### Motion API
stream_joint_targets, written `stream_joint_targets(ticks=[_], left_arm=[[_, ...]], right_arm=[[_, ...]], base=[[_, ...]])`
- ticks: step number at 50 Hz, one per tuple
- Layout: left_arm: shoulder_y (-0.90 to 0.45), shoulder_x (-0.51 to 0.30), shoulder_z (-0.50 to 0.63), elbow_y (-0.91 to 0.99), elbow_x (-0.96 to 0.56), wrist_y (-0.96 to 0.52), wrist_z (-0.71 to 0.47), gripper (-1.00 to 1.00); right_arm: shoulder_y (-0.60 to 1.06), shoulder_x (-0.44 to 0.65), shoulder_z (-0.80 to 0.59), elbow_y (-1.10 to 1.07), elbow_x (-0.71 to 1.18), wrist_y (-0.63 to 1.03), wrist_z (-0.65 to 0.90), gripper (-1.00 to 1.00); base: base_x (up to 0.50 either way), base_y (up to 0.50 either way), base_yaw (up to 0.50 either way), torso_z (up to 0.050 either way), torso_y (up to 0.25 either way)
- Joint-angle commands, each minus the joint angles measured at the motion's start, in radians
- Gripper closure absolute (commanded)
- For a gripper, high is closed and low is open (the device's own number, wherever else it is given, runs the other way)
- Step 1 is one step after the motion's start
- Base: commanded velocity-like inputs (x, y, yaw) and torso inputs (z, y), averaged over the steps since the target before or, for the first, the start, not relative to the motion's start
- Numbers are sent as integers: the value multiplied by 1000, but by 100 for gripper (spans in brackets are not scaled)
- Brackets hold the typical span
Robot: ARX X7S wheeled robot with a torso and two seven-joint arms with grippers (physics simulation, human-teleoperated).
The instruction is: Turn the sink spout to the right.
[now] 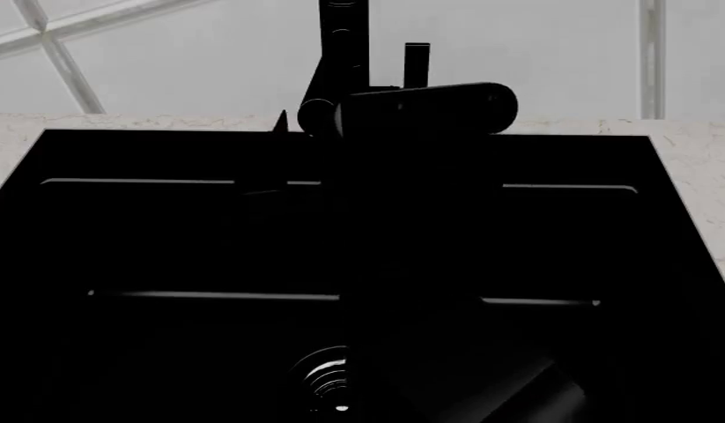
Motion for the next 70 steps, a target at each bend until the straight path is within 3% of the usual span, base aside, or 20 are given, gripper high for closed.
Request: stream_joint_targets(ticks=[1,39,70], left_arm=[[-5,-2,-3,15,-10,-5,-1,-100],[1,-14,-1,7,-35,17,-12,-100],[8,-28,13,1,-45,26,-24,-100]], right_arm=[[9,-25,-17,65,-19,-56,-33,-100],[77,-74,-60,293,-56,-185,-89,-100],[68,-25,-37,313,-62,-238,-44,-100]], base=[[0,0,0,0,0],[0,0,0,0,0],[0,0,0,0,0]])
